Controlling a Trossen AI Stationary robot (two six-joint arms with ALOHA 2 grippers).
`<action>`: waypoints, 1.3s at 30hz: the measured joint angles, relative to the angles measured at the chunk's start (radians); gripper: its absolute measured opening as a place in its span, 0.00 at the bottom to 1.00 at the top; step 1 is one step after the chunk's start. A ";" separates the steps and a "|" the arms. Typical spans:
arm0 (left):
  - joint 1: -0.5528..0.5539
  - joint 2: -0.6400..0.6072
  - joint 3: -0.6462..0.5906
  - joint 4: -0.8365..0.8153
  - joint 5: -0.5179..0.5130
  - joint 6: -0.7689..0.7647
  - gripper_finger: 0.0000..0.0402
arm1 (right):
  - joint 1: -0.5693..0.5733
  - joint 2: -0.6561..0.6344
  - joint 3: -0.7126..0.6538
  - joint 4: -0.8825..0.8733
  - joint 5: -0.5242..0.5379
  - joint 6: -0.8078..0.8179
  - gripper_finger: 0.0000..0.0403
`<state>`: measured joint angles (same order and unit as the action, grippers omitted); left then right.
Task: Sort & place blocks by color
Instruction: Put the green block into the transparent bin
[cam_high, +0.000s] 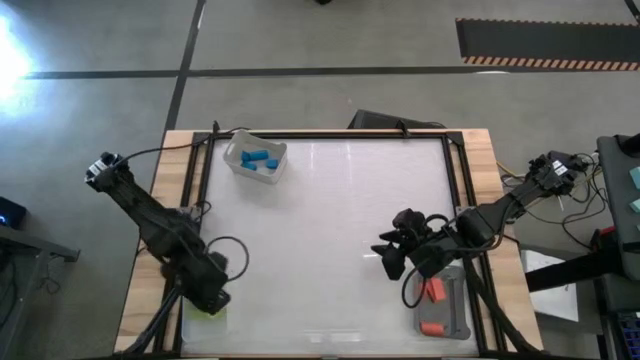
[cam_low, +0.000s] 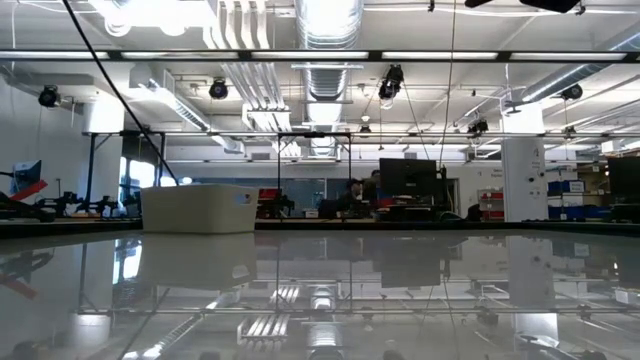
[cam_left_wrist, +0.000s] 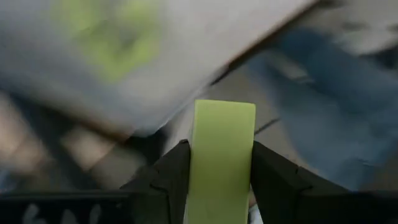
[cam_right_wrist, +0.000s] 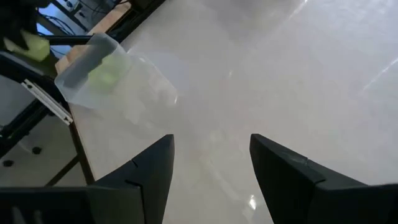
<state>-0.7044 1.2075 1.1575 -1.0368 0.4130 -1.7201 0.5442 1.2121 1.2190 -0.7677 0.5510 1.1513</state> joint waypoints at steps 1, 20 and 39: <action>-0.011 0.008 -0.001 -0.049 0.038 -0.033 0.32 | 0.000 0.000 0.000 0.000 0.000 -0.004 0.50; -0.016 0.094 -0.156 -0.017 0.269 -0.035 0.33 | 0.001 0.000 0.000 0.000 0.000 -0.062 0.50; -0.016 0.183 -0.421 0.428 0.409 -0.026 0.33 | 0.001 0.000 0.000 0.003 0.000 -0.060 0.50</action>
<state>-0.7201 1.3908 0.7361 -0.6088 0.8221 -1.7462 0.5449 1.2121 1.2195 -0.7644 0.5510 1.0912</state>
